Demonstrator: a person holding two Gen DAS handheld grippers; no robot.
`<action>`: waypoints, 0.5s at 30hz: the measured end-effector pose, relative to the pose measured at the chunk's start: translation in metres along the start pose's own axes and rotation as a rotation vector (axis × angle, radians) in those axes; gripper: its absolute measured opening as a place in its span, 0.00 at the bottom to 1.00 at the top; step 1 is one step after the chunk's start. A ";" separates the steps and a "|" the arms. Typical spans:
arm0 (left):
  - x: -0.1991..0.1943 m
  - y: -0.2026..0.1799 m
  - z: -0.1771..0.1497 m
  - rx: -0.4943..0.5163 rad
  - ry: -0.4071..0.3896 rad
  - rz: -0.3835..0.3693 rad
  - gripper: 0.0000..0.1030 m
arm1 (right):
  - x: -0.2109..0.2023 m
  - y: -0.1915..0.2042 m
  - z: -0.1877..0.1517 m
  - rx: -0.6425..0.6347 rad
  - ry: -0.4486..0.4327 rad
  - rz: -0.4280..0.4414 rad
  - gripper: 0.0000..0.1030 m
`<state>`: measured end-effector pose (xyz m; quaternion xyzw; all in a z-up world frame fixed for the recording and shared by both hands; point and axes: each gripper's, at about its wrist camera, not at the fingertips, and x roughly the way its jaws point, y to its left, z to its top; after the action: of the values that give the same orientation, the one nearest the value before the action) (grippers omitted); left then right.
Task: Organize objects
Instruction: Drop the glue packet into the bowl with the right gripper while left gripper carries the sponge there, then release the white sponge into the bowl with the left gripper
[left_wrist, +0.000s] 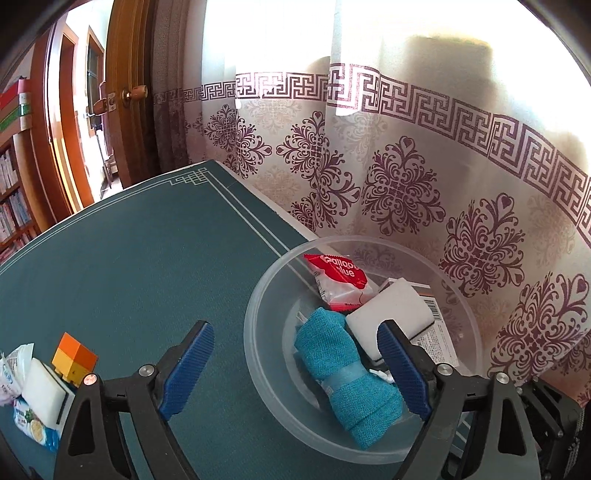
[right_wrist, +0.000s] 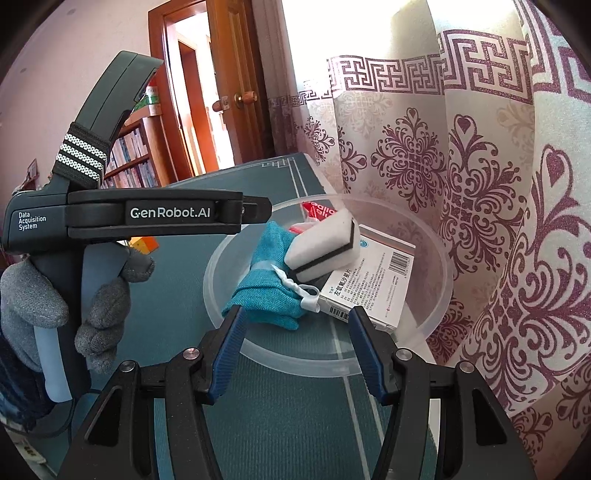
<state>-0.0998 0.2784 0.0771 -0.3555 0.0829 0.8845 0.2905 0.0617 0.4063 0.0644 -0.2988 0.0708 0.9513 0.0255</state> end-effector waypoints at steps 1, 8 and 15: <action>-0.001 0.002 -0.002 -0.005 0.003 0.009 0.92 | 0.000 0.000 0.000 -0.002 0.000 -0.001 0.57; -0.005 0.021 -0.017 -0.070 0.026 0.040 0.95 | 0.001 0.002 0.000 -0.002 0.005 -0.004 0.57; -0.020 0.036 -0.026 -0.092 0.008 0.078 0.95 | 0.000 0.010 0.000 -0.018 0.003 0.000 0.57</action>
<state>-0.0939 0.2306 0.0691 -0.3684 0.0570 0.8967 0.2387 0.0609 0.3961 0.0653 -0.3005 0.0621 0.9515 0.0228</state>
